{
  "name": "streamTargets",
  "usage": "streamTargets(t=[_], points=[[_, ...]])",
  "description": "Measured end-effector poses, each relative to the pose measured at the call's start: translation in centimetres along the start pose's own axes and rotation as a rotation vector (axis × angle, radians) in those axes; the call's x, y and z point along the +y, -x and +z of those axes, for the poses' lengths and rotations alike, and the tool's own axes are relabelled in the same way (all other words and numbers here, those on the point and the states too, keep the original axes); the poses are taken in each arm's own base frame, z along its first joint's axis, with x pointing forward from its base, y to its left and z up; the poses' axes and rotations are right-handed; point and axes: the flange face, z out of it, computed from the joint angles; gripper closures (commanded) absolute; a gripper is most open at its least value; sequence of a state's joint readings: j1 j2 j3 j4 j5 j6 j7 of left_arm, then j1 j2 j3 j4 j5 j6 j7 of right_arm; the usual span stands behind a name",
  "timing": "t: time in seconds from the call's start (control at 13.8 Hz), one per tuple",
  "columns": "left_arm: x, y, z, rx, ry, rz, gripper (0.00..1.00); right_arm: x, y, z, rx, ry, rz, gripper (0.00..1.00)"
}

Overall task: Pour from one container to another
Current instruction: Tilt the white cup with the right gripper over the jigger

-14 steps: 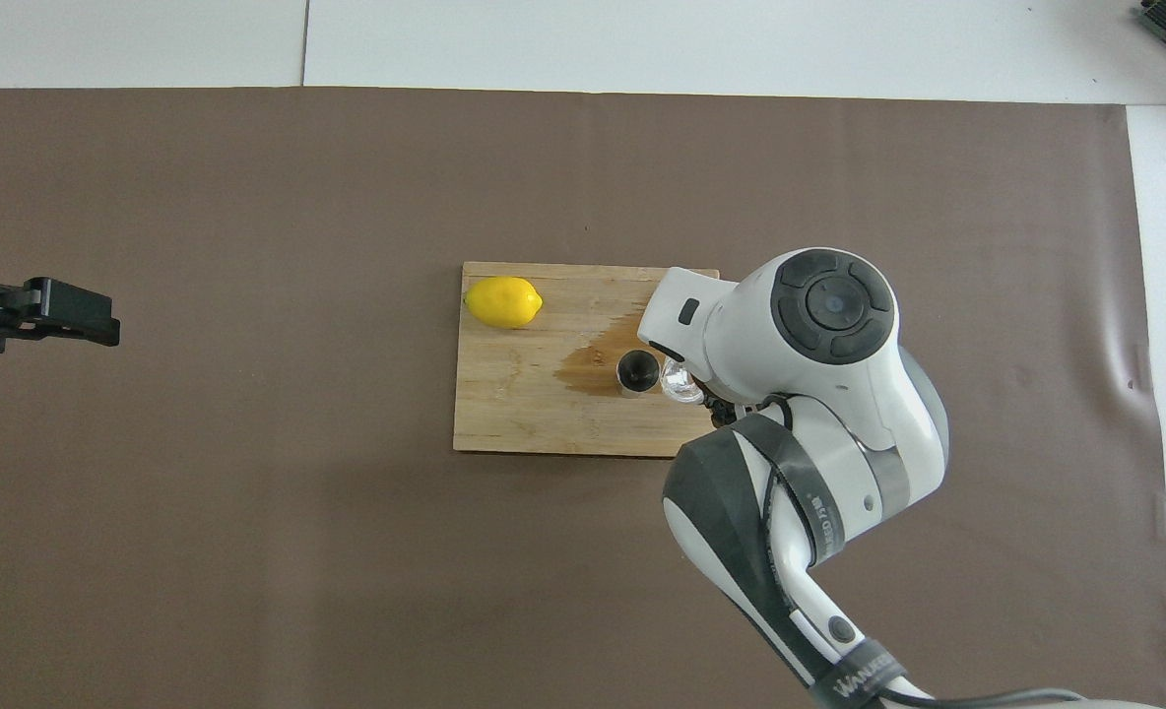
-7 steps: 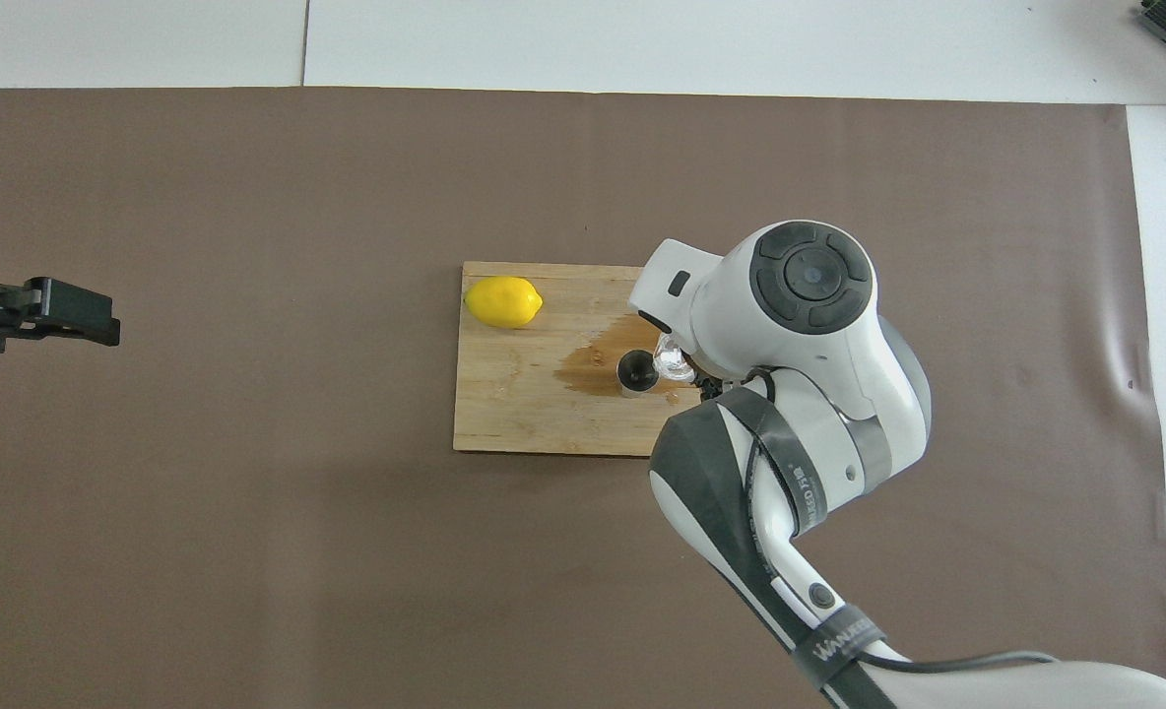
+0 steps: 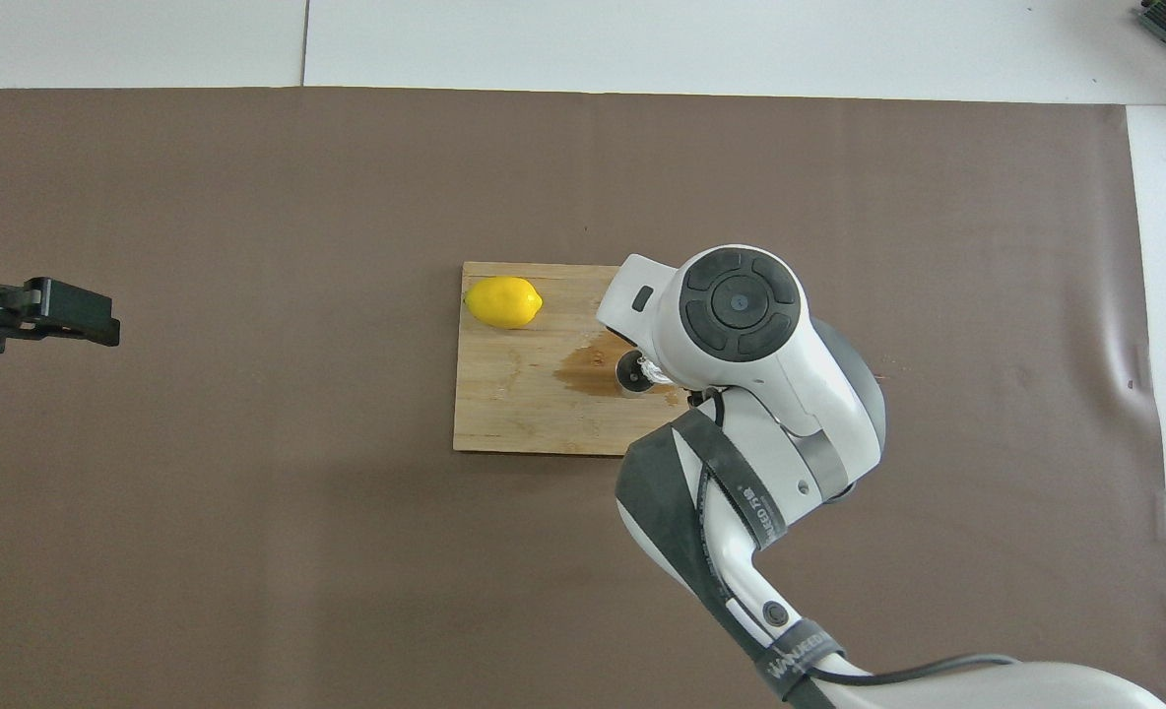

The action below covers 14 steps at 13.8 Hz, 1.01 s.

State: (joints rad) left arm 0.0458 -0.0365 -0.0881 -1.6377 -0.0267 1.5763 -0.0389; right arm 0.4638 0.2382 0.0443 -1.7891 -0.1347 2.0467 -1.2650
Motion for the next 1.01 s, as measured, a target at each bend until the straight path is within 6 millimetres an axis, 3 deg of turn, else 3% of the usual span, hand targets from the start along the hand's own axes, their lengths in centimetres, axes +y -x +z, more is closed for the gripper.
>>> streamTargets(t=[0.43, 1.01], points=[[0.0, 0.0, 0.0, 0.0, 0.0, 0.0, 0.0, -0.1, -2.0, -0.5, -0.08, 0.054, -0.071, 1.0], [0.0, 0.0, 0.0, 0.0, 0.0, 0.0, 0.0, 0.0, -2.5, -0.4, -0.146, 0.088, -0.12, 1.0]])
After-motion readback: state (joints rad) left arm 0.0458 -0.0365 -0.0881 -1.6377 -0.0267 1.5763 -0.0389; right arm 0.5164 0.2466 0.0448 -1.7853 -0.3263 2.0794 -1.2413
